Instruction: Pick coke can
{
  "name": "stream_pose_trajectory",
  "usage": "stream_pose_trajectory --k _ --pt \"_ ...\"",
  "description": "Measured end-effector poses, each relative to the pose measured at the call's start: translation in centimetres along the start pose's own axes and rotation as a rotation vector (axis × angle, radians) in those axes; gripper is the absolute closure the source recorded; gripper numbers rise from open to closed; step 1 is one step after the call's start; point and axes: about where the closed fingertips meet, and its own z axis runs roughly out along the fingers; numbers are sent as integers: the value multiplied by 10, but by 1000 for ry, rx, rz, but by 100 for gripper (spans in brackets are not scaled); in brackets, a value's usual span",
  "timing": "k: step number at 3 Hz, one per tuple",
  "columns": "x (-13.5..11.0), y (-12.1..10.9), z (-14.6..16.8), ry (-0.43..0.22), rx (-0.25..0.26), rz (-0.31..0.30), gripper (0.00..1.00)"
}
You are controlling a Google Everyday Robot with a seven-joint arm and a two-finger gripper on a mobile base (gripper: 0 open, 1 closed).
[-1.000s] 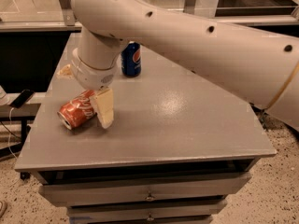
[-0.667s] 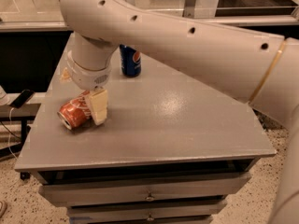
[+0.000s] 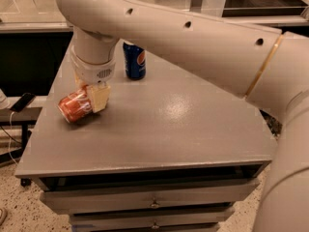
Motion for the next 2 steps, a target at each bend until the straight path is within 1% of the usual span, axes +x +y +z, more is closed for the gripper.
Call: stream_pose_trajectory --k 1,2 --pt "35 6 -31 -54 -23 137 95" --pt "62 3 -79 -217 25 319 100"
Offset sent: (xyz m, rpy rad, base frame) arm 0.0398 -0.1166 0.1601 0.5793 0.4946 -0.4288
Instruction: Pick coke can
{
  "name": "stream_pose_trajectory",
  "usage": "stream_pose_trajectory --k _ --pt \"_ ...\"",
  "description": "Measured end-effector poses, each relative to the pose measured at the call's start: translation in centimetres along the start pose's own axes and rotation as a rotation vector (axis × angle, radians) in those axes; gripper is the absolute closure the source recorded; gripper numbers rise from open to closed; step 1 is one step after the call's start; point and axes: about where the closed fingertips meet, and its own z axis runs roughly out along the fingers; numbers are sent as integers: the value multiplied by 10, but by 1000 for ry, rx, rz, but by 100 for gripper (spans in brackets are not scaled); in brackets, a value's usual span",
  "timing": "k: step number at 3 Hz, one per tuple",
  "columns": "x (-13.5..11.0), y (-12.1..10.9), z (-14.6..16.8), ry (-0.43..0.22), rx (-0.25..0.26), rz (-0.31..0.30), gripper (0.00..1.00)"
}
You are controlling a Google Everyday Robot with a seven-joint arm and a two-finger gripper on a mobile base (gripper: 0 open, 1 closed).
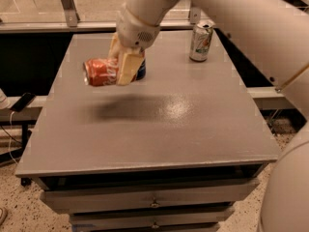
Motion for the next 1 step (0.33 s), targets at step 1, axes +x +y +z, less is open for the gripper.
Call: stream_pose_trajectory --k 1 --pt "-26 -9 -30 -110 45 5 100"
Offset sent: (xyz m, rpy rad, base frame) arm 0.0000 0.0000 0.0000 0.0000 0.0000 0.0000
